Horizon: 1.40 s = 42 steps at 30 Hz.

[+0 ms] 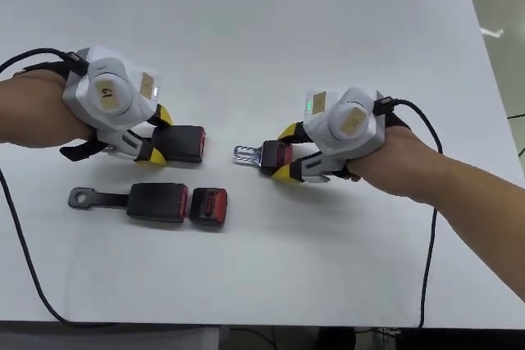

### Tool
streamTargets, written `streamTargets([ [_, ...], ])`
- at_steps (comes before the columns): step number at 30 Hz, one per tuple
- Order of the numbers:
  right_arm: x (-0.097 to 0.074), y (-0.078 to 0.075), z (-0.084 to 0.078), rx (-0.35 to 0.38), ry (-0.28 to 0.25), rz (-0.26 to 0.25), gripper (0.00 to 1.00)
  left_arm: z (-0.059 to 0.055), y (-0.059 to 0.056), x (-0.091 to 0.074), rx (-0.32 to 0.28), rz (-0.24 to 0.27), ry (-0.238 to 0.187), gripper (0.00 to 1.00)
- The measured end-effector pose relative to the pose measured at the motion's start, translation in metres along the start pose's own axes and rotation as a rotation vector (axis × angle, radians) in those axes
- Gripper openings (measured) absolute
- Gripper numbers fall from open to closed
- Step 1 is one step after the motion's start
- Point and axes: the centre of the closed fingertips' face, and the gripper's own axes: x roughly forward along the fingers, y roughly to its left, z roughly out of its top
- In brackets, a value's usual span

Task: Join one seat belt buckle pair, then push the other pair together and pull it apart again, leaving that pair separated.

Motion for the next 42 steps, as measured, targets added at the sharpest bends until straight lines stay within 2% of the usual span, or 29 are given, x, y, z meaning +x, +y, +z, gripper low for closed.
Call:
streamTargets([
  [3, 0.004, -0.003, 0.008, 0.011, 0.004, -0.019, 0.31, -0.004, 0.002, 0.002, 0.006, -0.001, -0.002, 0.32],
  [4, 0.007, -0.003, 0.009, 0.008, 0.004, -0.014, 0.31, -0.001, 0.001, 0.001, 0.003, 0.0, -0.002, 0.32],
  [7, 0.012, -0.001, 0.016, 0.005, -0.003, -0.008, 0.31, -0.006, 0.004, 0.003, 0.009, 0.0, 0.0, 0.32],
  [13, 0.017, 0.001, 0.027, -0.005, -0.002, -0.006, 0.31, -0.003, 0.001, 0.002, 0.004, 0.001, -0.003, 0.32],
  [21, 0.028, -0.003, 0.033, -0.018, 0.005, -0.006, 0.3, 0.0, 0.0, -0.001, -0.004, 0.005, 0.001, 0.32],
  [28, 0.029, 0.0, 0.039, -0.035, -0.003, -0.006, 0.3, -0.004, 0.002, 0.001, -0.005, 0.007, 0.002, 0.32],
  [34, 0.031, 0.001, 0.043, -0.042, -0.012, 0.005, 0.3, -0.002, 0.0, 0.0, -0.018, 0.002, -0.008, 0.31],
  [36, 0.032, 0.0, 0.043, -0.042, -0.017, 0.009, 0.29, 0.003, -0.003, -0.002, -0.01, -0.001, -0.007, 0.31],
  [38, 0.034, -0.001, 0.043, -0.043, -0.021, 0.012, 0.29, -0.002, 0.0, 0.0, -0.009, 0.0, -0.01, 0.31],
  [42, 0.032, 0.001, 0.048, -0.05, -0.022, 0.011, 0.28, 0.001, -0.002, -0.002, -0.02, 0.007, -0.01, 0.31],
])
